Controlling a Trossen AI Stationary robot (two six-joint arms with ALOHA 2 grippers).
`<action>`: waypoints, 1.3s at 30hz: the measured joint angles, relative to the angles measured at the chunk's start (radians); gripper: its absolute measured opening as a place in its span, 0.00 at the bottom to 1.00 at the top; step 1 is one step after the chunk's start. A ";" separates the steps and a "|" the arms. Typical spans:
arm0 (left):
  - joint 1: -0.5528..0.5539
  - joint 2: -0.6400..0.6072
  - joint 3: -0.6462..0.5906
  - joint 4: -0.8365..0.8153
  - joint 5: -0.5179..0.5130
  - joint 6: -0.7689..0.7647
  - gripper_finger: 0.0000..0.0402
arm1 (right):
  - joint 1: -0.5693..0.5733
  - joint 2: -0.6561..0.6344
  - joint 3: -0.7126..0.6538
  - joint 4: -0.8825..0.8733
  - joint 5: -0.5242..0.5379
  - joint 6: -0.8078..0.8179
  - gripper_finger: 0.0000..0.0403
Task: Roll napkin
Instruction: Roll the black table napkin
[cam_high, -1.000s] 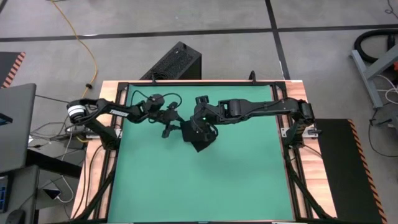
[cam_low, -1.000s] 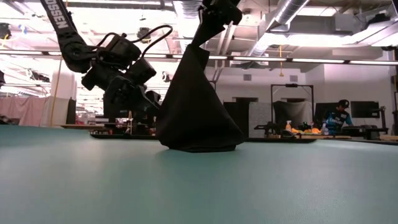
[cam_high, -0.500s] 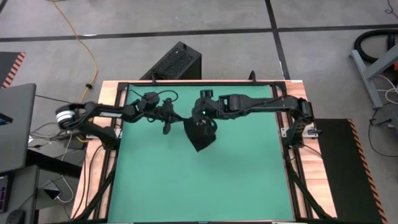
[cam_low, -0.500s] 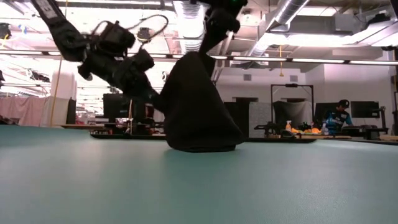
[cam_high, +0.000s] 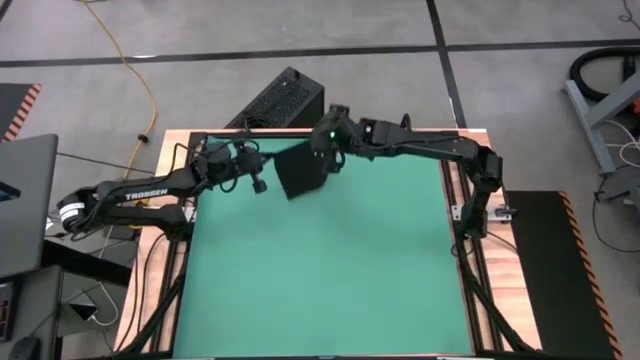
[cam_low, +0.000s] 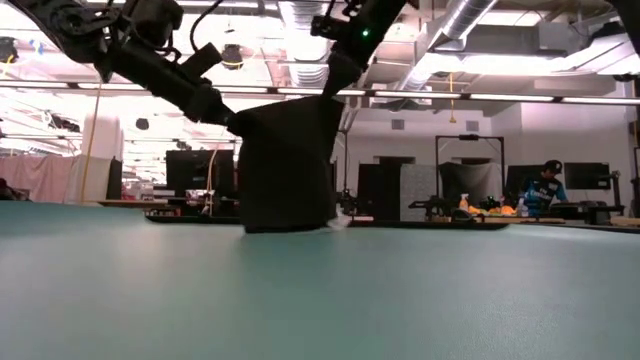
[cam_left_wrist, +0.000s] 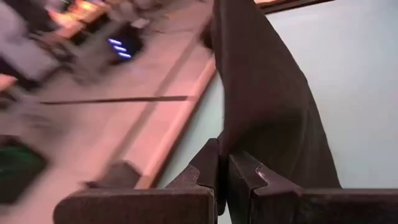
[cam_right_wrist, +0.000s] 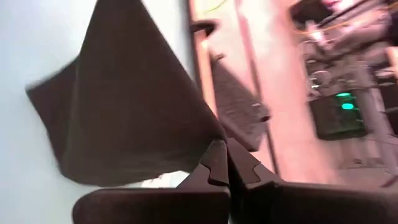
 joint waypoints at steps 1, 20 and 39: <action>0.012 0.002 0.010 0.003 -0.032 0.022 0.00 | -0.013 0.000 0.000 0.030 0.010 -0.003 0.00; -0.026 0.011 0.176 -0.420 -0.059 -0.152 0.00 | 0.084 0.000 0.000 -0.114 0.072 0.176 0.00; -0.593 -0.107 0.297 -0.598 0.041 -0.636 0.00 | 0.556 -0.003 0.075 -0.403 0.324 0.548 0.00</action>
